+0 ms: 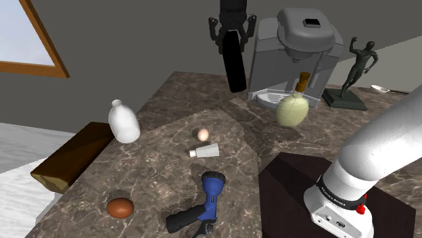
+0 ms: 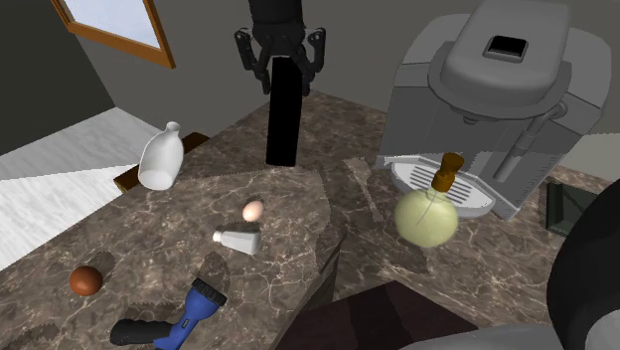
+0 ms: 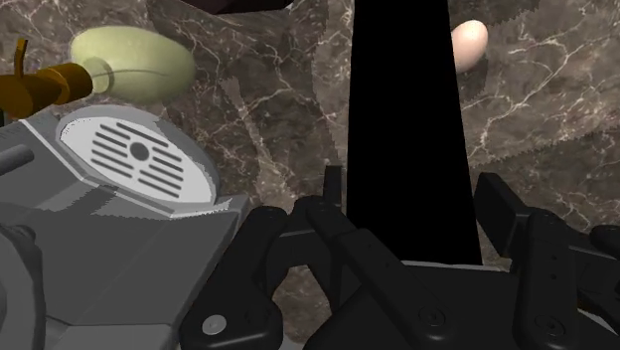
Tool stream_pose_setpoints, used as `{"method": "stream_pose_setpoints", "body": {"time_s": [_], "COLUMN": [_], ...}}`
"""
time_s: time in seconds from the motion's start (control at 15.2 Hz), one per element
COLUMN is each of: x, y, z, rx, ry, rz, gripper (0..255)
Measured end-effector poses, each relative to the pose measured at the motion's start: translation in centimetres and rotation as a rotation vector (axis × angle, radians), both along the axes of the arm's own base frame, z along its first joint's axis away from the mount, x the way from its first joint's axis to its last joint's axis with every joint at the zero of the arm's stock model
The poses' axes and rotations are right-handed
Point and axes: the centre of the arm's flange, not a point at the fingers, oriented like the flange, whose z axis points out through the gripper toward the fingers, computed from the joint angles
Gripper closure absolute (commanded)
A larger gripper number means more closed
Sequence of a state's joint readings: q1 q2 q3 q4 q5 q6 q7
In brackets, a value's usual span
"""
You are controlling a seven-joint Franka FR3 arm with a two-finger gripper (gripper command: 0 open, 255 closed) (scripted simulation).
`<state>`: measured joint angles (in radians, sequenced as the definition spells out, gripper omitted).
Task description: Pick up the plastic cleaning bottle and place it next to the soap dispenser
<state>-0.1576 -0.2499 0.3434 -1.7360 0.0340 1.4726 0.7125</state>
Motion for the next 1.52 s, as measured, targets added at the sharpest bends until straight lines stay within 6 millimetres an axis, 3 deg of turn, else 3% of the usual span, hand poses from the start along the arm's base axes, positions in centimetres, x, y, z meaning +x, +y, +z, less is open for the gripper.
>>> {"method": "stream_pose_setpoints", "body": {"time_s": [0.86, 1.06, 1.52], "x": [-2.1, -2.3, -2.1], "y": [-16.5, -17.6, -17.6], "z": [0.3, -0.9, -4.6], "rx": [0.001, 0.001, 0.001], "ry": [0.000, 0.000, 0.001], "rz": [0.000, 0.001, 0.002], "gripper": [255, 255, 255]}}
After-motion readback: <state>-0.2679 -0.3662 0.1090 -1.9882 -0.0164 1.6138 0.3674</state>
